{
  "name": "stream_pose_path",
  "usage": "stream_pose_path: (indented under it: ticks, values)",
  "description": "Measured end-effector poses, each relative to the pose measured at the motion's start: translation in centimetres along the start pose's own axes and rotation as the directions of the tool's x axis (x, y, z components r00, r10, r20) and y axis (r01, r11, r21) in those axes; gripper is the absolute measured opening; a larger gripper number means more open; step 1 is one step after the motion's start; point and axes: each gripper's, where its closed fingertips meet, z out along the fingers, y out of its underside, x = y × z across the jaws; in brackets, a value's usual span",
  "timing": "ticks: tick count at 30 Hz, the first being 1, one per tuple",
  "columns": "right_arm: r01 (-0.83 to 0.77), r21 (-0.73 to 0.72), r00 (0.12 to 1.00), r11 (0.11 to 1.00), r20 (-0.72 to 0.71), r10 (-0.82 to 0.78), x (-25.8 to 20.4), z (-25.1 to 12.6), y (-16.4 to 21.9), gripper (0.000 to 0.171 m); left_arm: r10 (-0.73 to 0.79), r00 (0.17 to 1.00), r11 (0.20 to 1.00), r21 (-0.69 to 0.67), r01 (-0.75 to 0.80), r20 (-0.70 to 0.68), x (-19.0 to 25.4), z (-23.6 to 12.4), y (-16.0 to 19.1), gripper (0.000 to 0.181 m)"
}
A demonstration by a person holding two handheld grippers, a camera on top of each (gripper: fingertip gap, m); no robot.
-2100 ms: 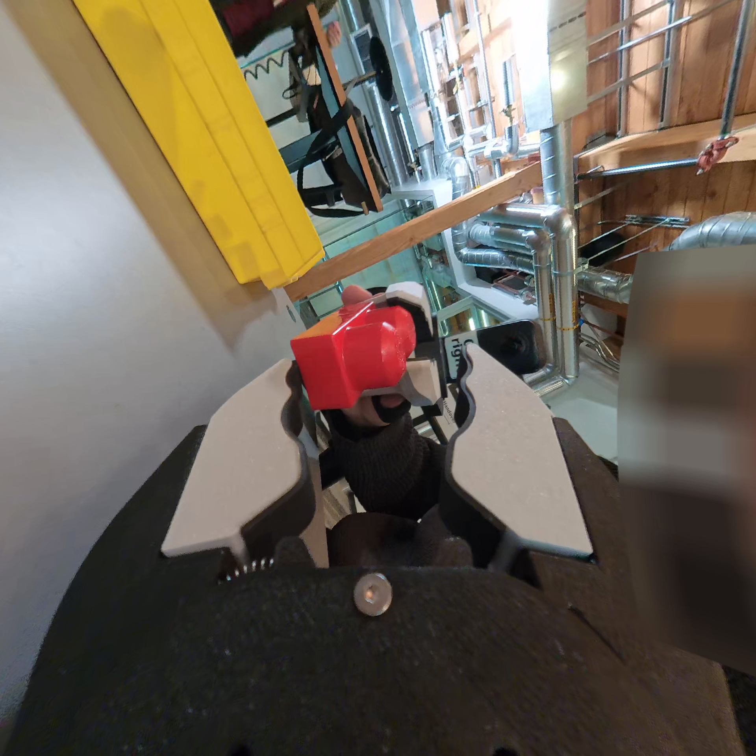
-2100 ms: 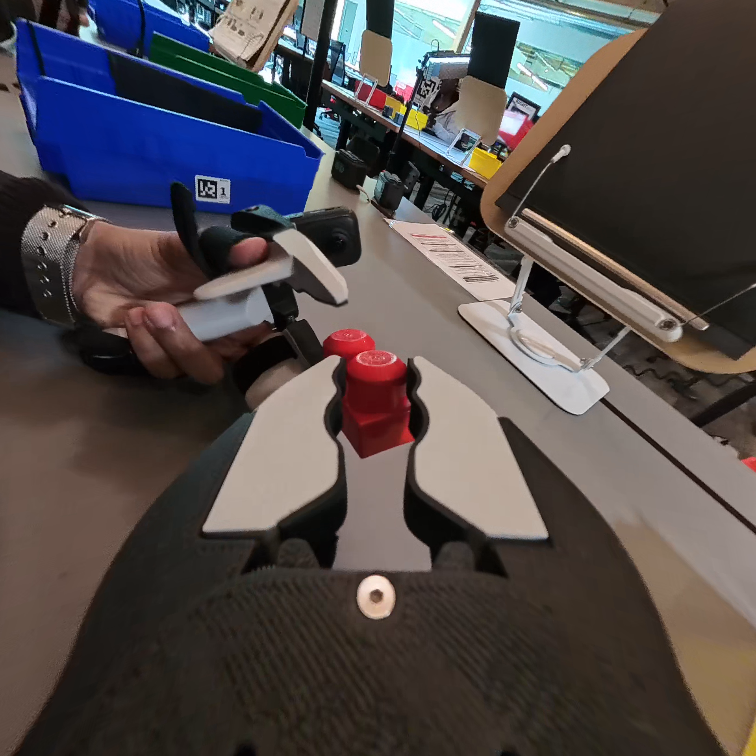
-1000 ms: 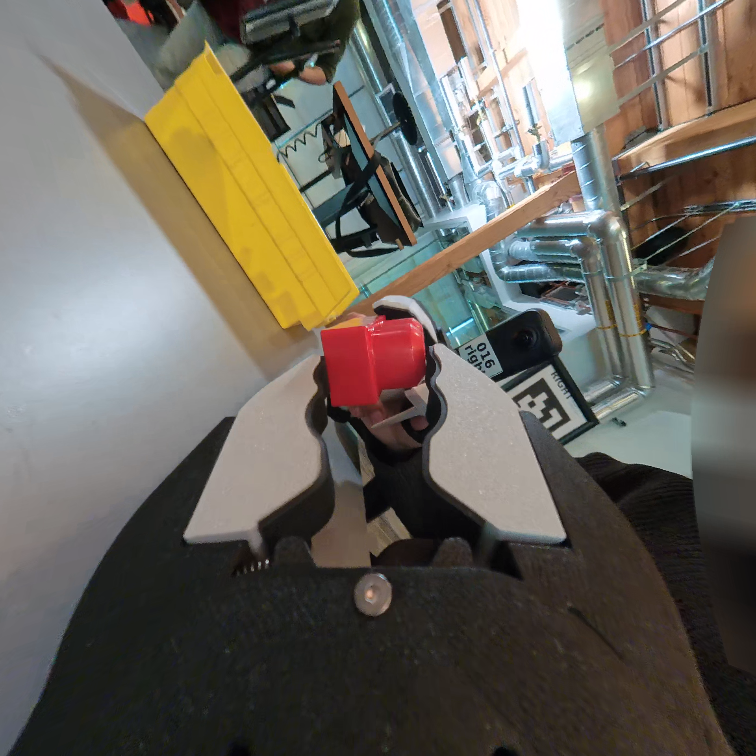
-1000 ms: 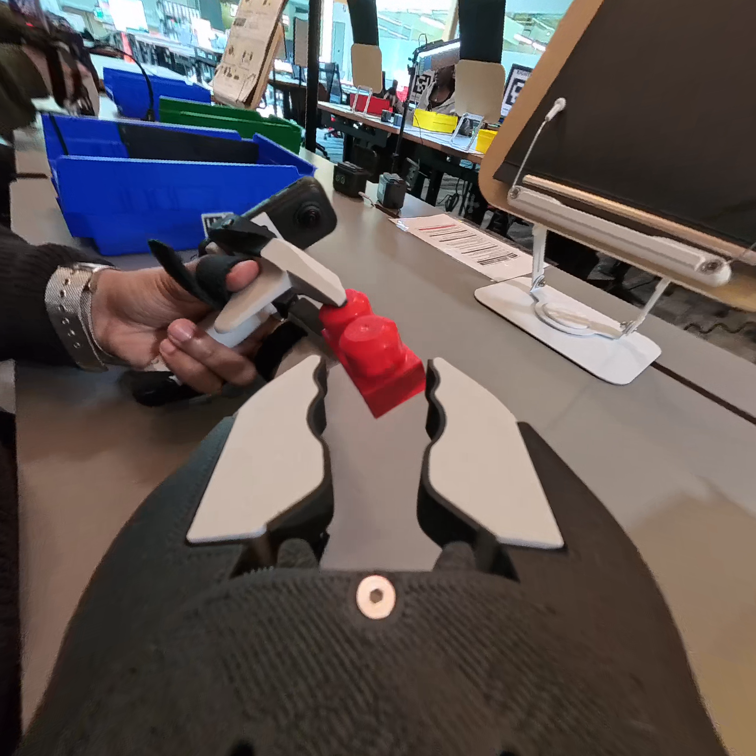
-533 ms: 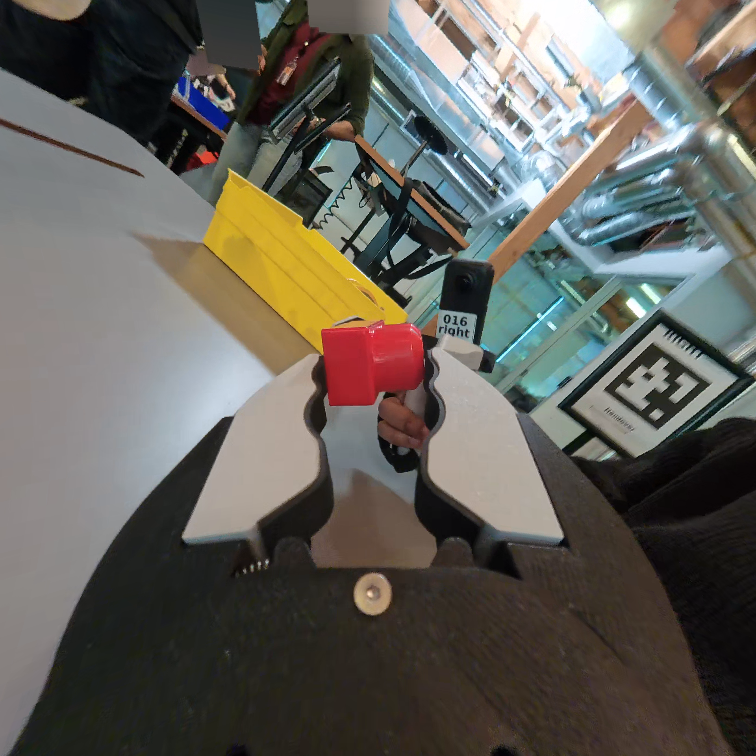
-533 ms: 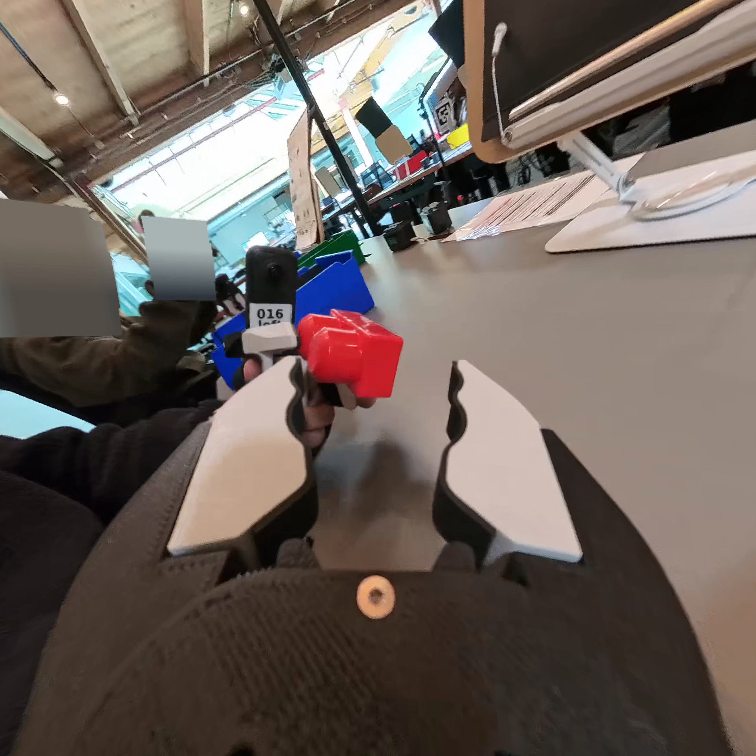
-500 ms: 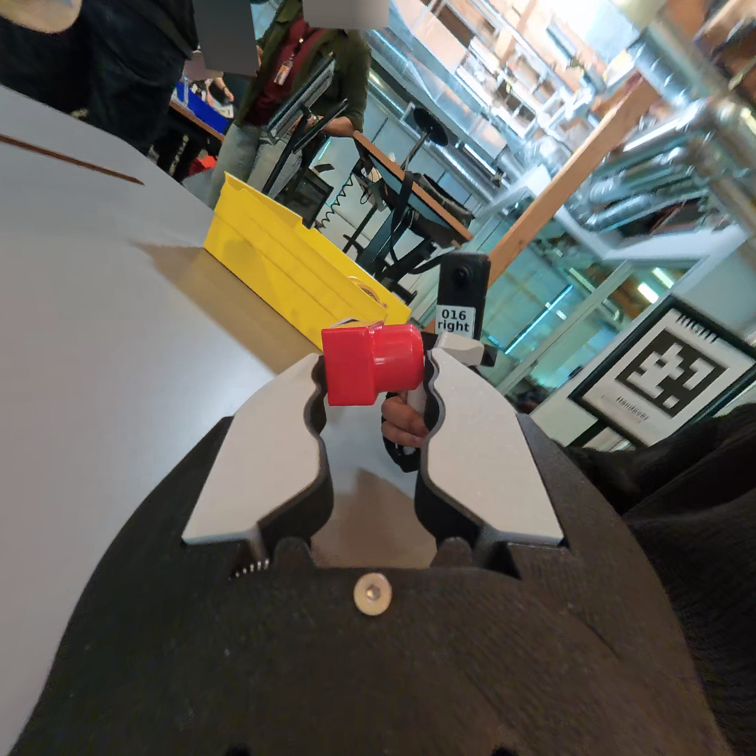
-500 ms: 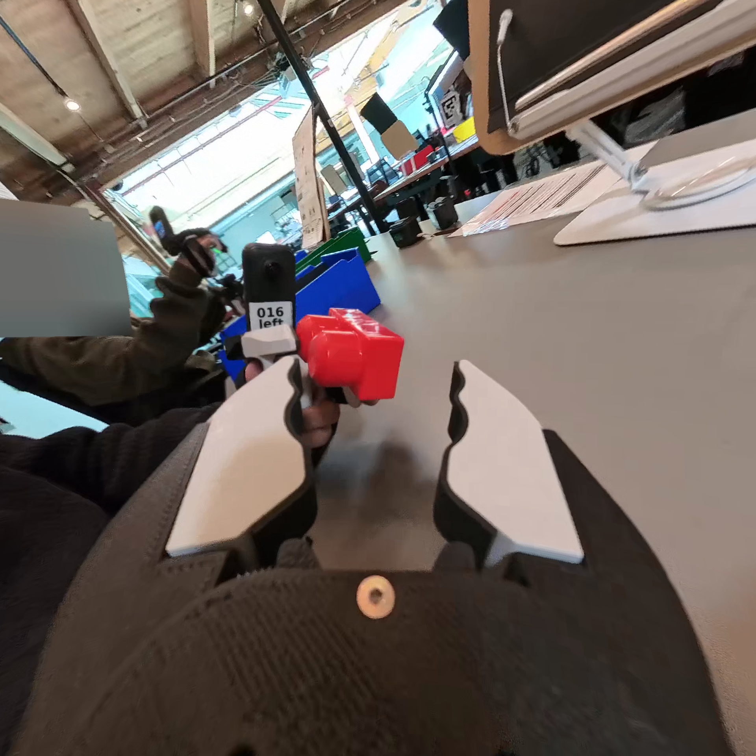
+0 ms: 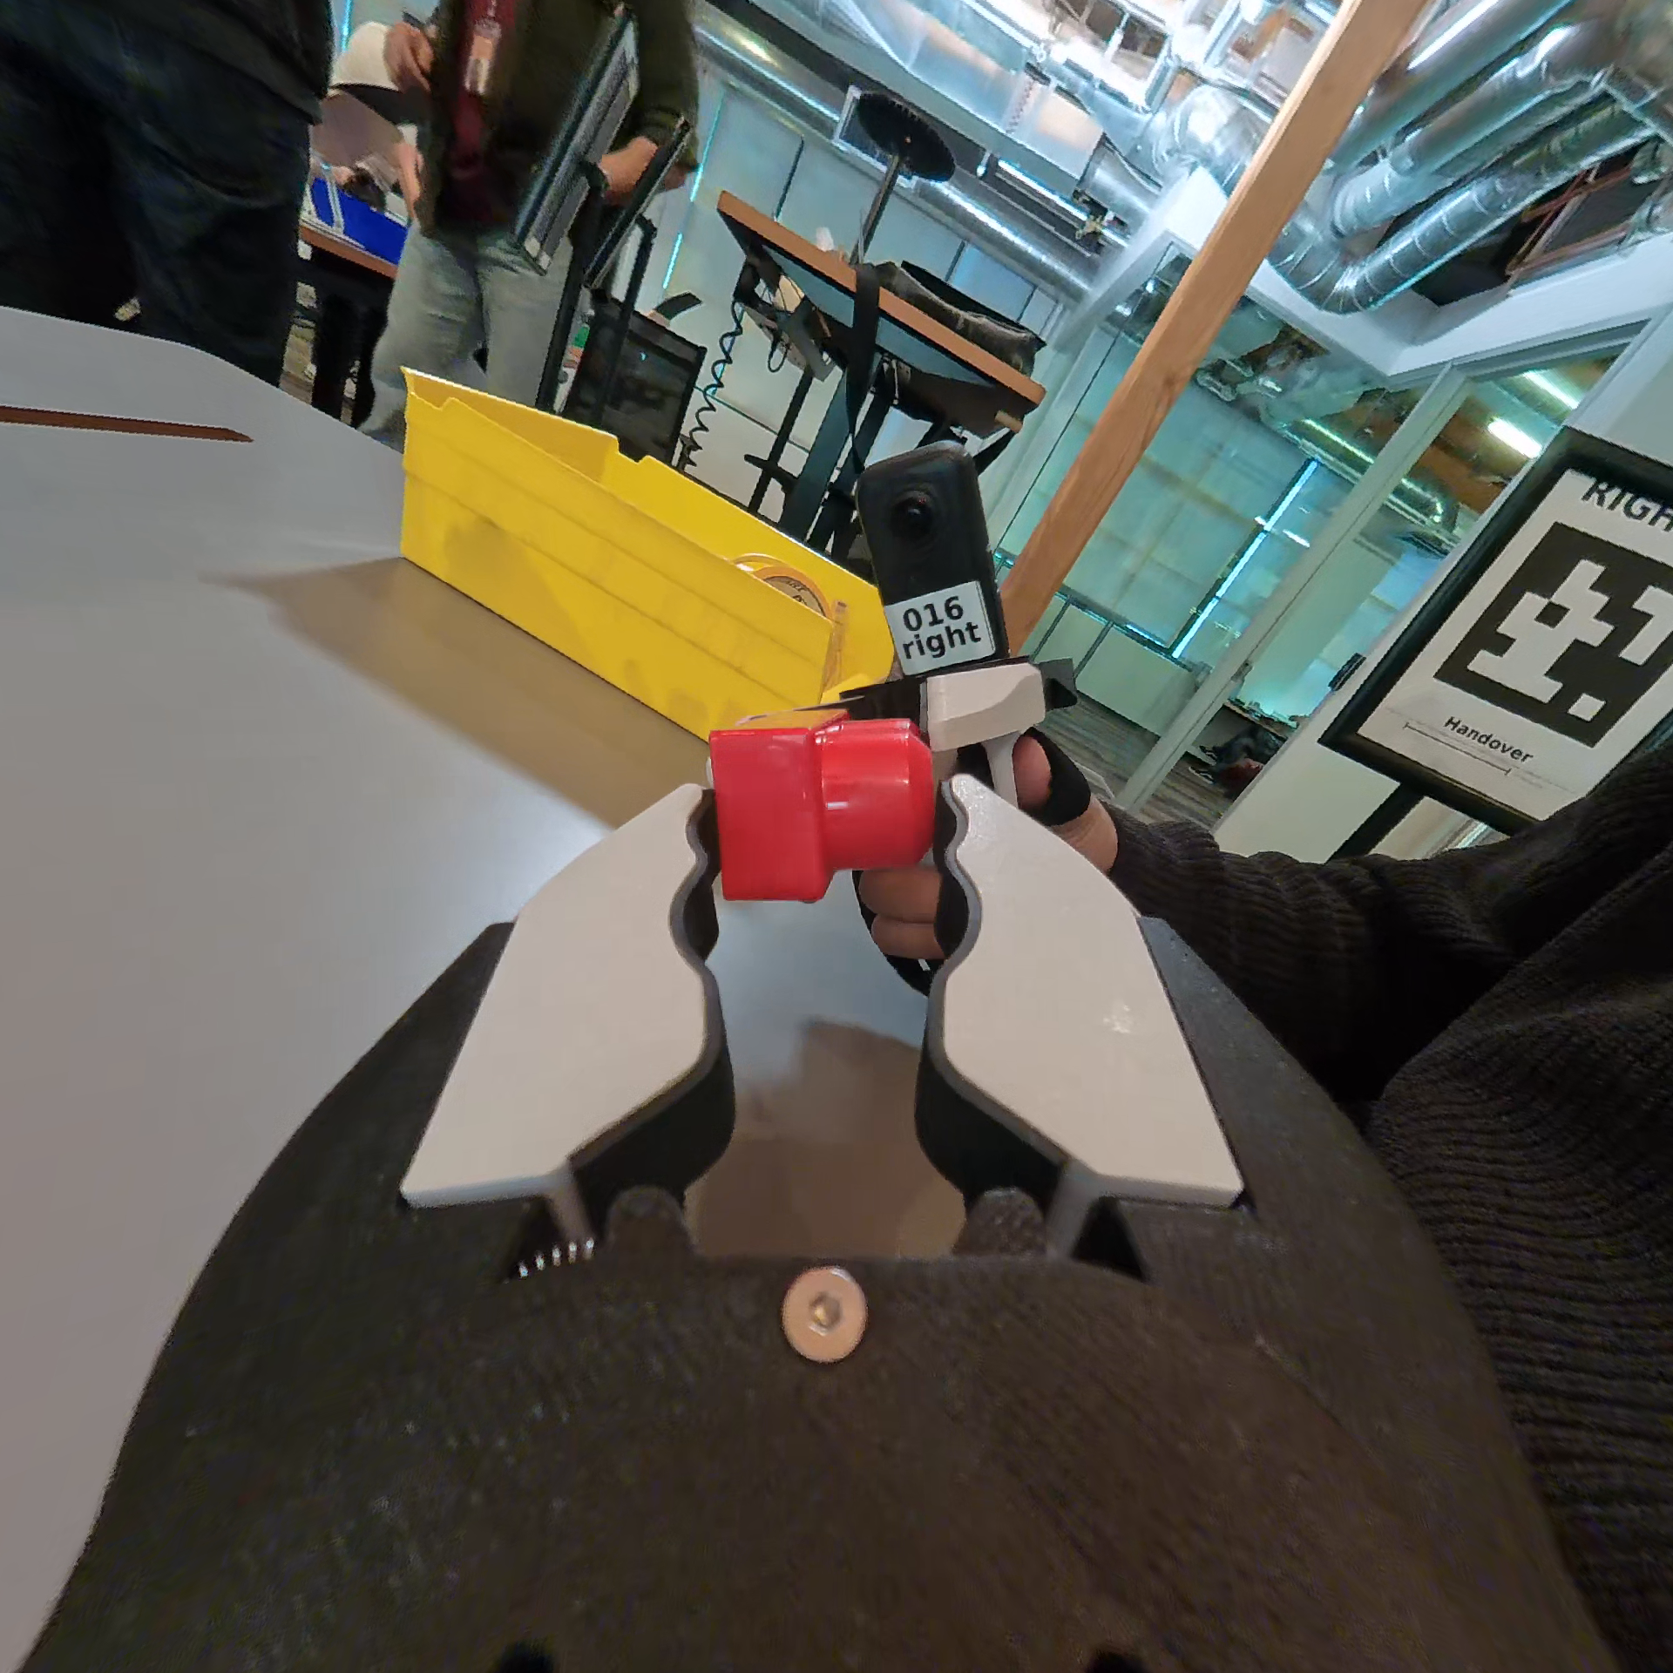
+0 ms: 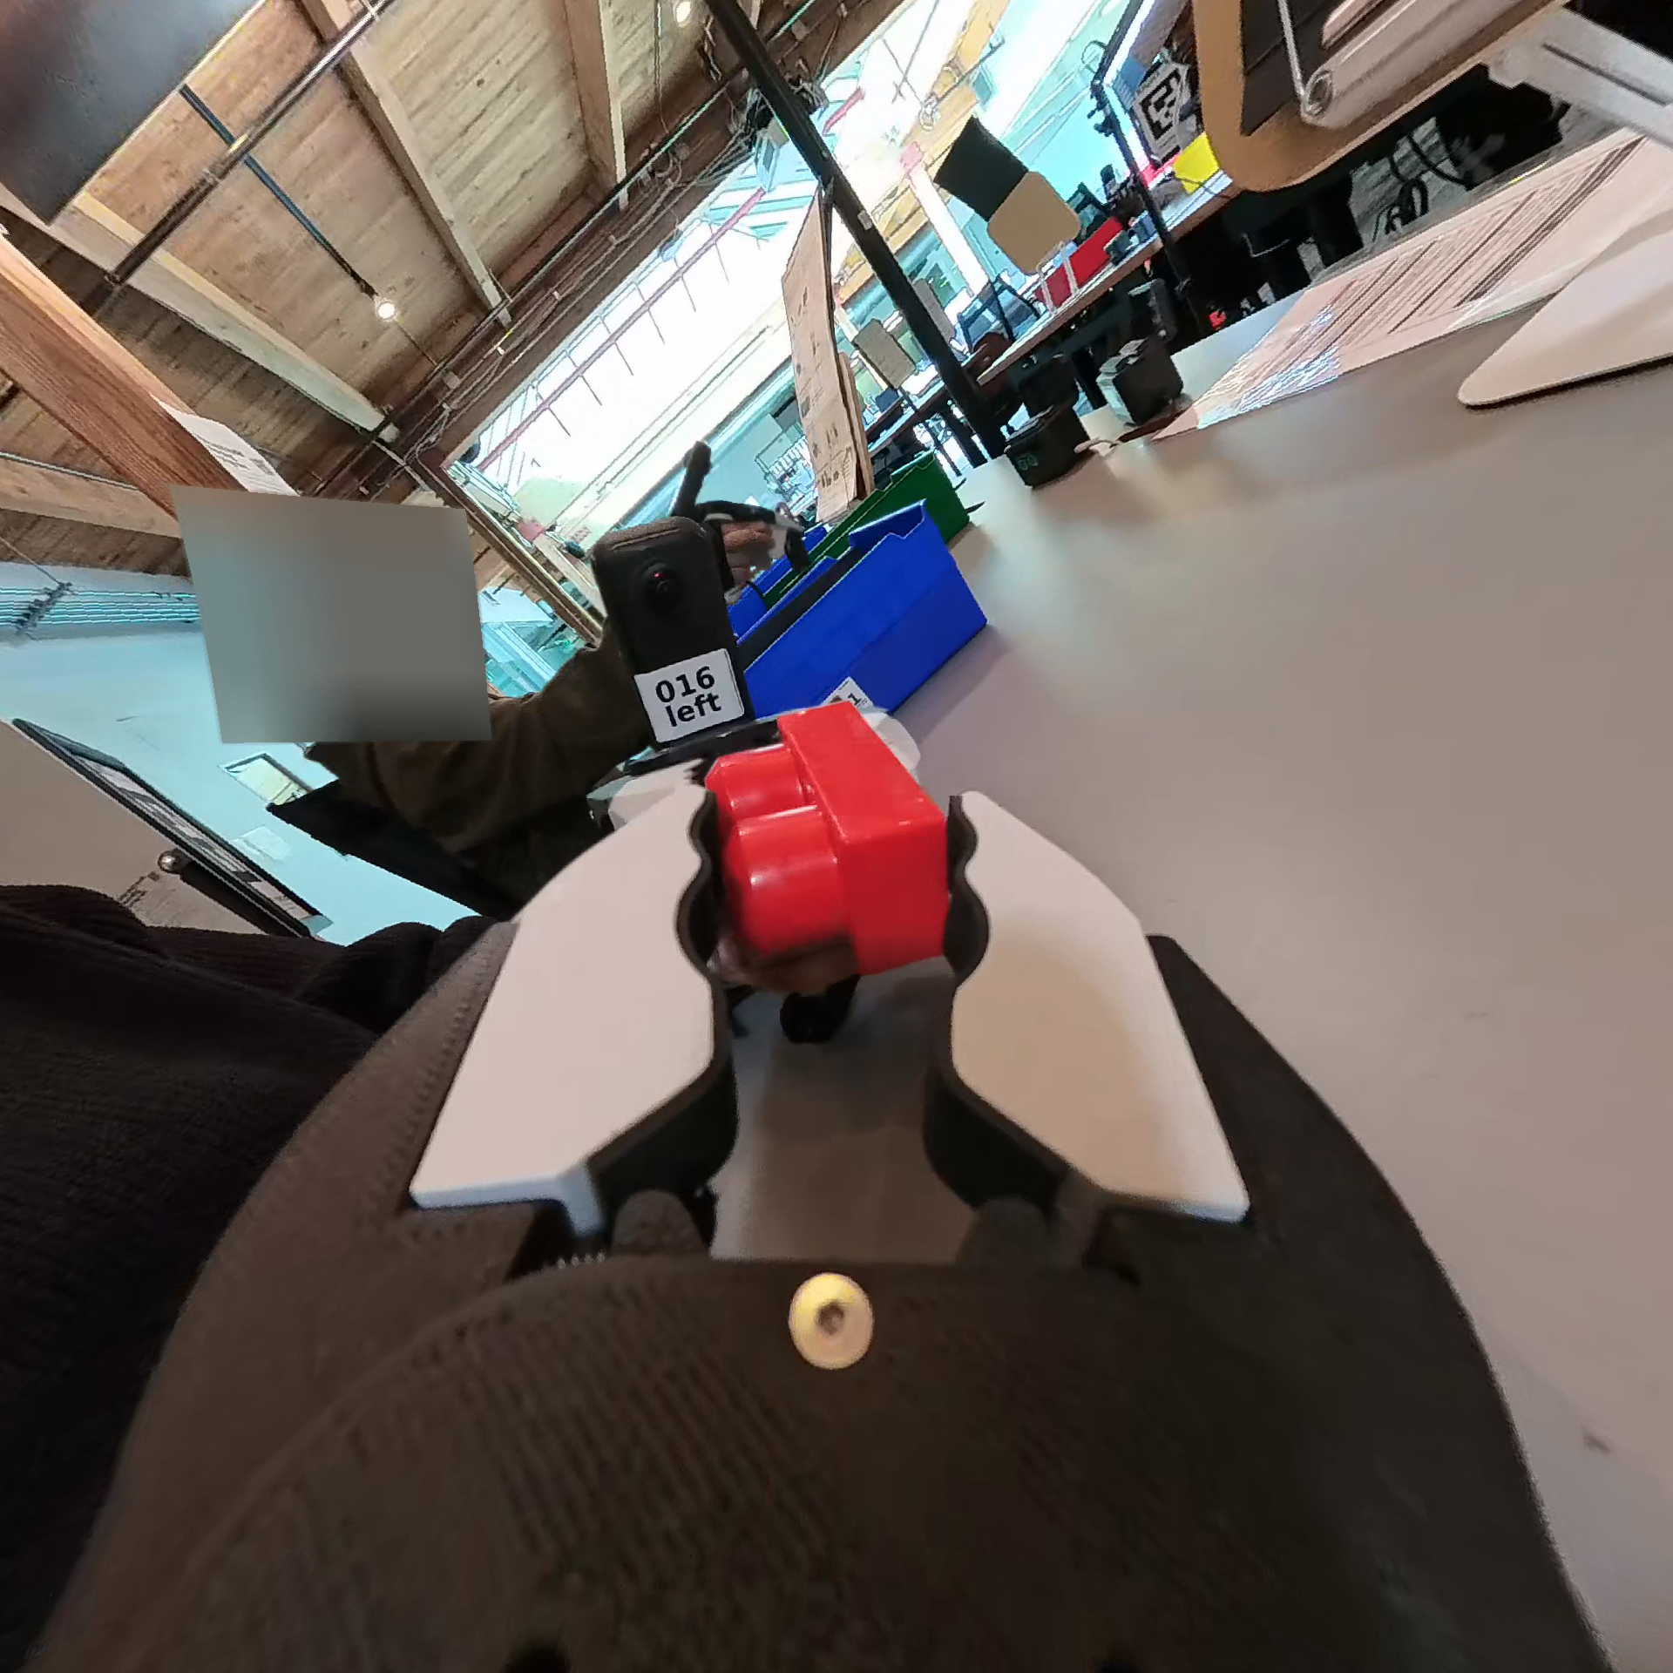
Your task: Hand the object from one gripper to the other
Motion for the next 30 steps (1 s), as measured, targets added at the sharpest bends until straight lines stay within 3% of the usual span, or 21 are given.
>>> stream_pose_path:
  ticks: [5, 8, 12, 15, 19, 25, 30]
  values:
    - [0.044, 0.019, 0.996, 0.999, -0.078, -0.042, 1.0, -0.7, -0.8, 0.048, 0.035, 0.999, 0.998, -0.043, -0.034, 0.035, -0.4, 0.1, 0.5, 0.055]
    - [0.055, 0.066, 0.990, 0.996, -0.131, -0.046, 1.8, -1.9, -2.0, 0.048, 0.072, 0.995, 0.978, -0.202, -0.056, 0.071, -1.2, 0.2, 2.2, 0.067]
    - [0.106, 0.112, 0.978, 0.988, -0.194, -0.083, 2.6, -3.2, -3.6, 0.048, 0.313, 0.926, 0.874, -0.445, -0.193, 0.213, -4.2, -0.5, 3.7, 0.079]
    - [0.138, 0.104, 0.970, 0.985, -0.213, -0.114, 2.6, -3.3, -3.7, 0.048, 0.574, 0.772, 0.726, -0.607, -0.324, 0.274, -6.5, -1.8, 3.2, 0.079]
    - [0.181, 0.048, 0.964, 0.982, -0.205, -0.167, 2.3, -2.6, -2.9, 0.048, 0.858, 0.451, 0.452, -0.781, -0.431, 0.247, -8.6, -3.5, 1.2, 0.083]
    - [0.200, -0.016, 0.969, 0.980, -0.142, -0.200, 1.5, -1.4, -1.4, 0.048, 0.968, 0.186, 0.244, -0.800, -0.548, 0.167, -6.9, -2.5, -0.3, 0.088]
    - [0.136, -0.044, 0.986, 0.990, -0.093, -0.140, 1.2, -0.9, -0.5, 0.048, 0.989, 0.073, 0.146, -0.763, -0.630, 0.129, -5.4, -1.4, -0.4, 0.086]
